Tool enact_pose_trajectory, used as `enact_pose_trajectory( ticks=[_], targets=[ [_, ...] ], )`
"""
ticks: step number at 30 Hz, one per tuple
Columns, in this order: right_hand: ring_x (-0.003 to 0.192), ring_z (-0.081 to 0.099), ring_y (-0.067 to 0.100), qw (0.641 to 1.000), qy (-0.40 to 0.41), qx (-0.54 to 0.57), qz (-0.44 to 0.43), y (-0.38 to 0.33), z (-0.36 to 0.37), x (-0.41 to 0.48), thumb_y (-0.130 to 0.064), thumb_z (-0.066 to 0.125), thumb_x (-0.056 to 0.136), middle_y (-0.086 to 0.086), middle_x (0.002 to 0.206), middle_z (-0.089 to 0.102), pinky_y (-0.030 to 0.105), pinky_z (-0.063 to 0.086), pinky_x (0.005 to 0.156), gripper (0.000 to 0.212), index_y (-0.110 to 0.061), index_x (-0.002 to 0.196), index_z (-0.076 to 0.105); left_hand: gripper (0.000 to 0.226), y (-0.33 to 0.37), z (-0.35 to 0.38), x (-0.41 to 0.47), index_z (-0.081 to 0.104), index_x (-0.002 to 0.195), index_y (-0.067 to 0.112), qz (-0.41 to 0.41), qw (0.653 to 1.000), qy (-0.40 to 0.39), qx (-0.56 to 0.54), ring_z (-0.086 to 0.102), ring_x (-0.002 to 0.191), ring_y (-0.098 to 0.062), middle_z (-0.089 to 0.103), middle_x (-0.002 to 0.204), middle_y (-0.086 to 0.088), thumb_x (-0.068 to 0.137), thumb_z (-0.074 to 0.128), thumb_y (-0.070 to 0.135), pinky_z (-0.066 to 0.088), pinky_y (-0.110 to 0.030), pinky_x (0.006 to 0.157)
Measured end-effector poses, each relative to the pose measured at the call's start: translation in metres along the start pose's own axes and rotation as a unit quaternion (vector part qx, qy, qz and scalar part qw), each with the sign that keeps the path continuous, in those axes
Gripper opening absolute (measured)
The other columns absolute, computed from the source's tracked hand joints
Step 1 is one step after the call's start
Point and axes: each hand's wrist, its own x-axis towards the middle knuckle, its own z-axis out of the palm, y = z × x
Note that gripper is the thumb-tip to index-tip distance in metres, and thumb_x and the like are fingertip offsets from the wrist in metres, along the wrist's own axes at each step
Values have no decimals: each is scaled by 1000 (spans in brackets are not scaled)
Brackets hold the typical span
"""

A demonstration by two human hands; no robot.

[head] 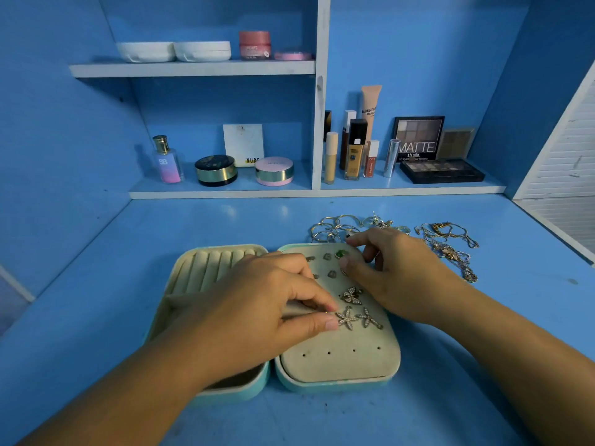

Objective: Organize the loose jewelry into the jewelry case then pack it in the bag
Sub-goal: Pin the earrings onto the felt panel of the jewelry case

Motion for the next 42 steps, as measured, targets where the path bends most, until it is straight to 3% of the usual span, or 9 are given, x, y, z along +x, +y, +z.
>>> enact_pose_trajectory(
  ticks=[8,14,19,27,32,37,42],
  targets=[
    [74,49,1,998,-26,47,42,-1,-1,0,-43,63,84,-14,91,50,16,32,59,40,-28,120,54,14,-3,0,1,75,92,39,-18,999,-4,-40,61,88,-4,61,86,17,80,70,47,47,-17,73],
    [77,53,6,980,-51,170,91,-2,-3,0,-35,70,81,-5,97,53,19,42,66,39,-26,117,57,10,-6,-10,1,78,87,34,-30,998,-14,-58,61,80,3,64,86,15,77,78,34,40,-4,68],
    [73,51,5,982,-38,170,78,-4,-7,-1,-33,71,81,-6,96,53,17,40,62,36,-27,114,57,10,-8,-10,2,78,88,32,-22,998,-16,-59,61,79,0,65,84,14,78,77,34,41,-5,69],
    [75,53,7,982,-24,175,74,-3,-6,0,-30,72,80,-6,94,56,19,41,66,33,-26,111,60,7,-5,-10,0,74,88,32,11,999,-4,30,58,82,5,64,83,19,83,70,35,39,-2,75],
    [80,55,8,980,-35,182,76,-4,-8,0,-30,71,81,-5,94,57,20,43,66,32,-26,111,59,5,-1,-13,-2,73,80,35,-2,996,24,83,57,86,3,64,75,22,77,76,38,36,2,78],
    [80,54,7,982,-37,169,71,-5,-9,0,-30,71,82,-6,92,56,16,41,64,34,-24,113,59,17,-3,-11,-2,72,74,36,-37,995,40,82,55,87,4,59,69,25,73,68,53,34,2,78],
    [76,54,3,983,-37,165,70,-6,-9,-1,-31,71,82,-8,89,56,10,40,59,33,-25,113,58,15,0,-10,-3,72,73,36,-30,993,41,103,54,85,4,58,68,25,75,64,49,34,1,78]
  ],
)
